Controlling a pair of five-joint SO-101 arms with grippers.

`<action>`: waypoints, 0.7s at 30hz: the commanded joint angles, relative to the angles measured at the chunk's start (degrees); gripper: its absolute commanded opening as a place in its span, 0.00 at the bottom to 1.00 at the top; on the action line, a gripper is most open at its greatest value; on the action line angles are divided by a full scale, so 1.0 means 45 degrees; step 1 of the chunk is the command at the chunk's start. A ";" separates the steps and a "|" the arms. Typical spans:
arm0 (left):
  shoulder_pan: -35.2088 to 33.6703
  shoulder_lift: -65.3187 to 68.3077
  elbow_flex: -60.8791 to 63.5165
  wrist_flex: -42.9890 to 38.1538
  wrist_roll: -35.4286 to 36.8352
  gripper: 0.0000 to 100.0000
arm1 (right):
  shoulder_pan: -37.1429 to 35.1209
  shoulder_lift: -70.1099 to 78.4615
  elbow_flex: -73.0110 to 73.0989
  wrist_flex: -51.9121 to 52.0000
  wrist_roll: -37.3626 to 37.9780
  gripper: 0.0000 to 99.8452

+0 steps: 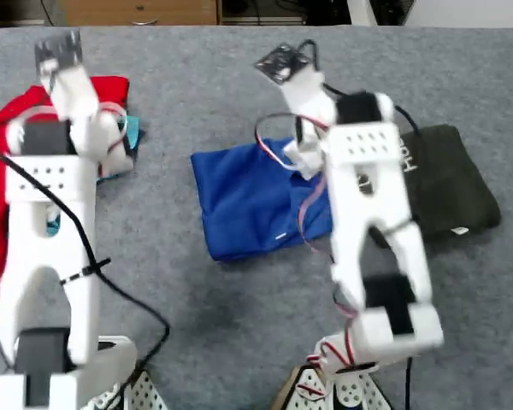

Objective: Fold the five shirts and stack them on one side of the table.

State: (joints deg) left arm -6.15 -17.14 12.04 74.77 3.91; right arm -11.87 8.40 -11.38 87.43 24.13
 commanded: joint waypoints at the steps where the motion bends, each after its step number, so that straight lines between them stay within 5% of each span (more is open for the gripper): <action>1: -0.0410 -0.0674 0.4591 -0.4259 0.0000 0.02 | -0.0615 0.2081 -0.2823 0.1739 -0.0078 0.00; 8: -0.0567 -0.0322 0.8654 -0.9729 0.0020 0.02 | -0.0752 0.5519 -0.4581 0.2872 0.0410 0.00; 21: -0.0371 -0.0205 0.8752 -1.0139 0.0020 0.02 | 0.0635 0.9211 -0.8176 0.1817 0.0488 0.00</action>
State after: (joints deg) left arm -8.18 -17.76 51.60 29.93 4.00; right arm -12.66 47.96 -41.80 97.19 25.71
